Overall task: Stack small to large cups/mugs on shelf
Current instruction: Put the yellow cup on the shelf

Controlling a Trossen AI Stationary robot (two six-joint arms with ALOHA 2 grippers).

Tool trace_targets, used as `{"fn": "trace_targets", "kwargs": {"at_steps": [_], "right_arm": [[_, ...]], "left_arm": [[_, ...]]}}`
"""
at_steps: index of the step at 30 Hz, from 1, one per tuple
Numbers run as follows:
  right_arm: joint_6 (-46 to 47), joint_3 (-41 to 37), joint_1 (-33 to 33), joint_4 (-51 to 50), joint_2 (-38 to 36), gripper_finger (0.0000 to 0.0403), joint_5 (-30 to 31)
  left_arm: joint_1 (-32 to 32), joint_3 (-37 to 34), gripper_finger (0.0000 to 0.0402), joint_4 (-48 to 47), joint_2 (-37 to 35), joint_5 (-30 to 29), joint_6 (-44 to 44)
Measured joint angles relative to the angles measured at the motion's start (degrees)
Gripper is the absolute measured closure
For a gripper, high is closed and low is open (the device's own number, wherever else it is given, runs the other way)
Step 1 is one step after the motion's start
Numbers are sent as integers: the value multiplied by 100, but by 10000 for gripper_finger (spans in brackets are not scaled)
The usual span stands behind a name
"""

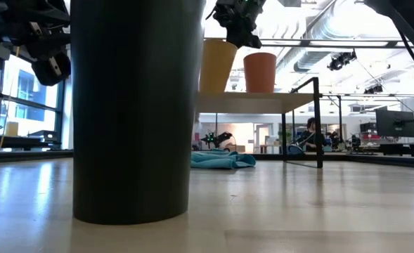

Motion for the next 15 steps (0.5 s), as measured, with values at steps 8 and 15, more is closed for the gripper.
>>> {"fn": "trace_targets", "kwargs": {"at_steps": [8, 15], "right_arm": [[0, 0, 0, -15, 0, 403, -105], [0, 0, 0, -7, 0, 403, -107]], "left_arm": [[0, 0, 309, 1, -2, 0, 0], [0, 0, 309, 0, -2, 0, 0]]}}
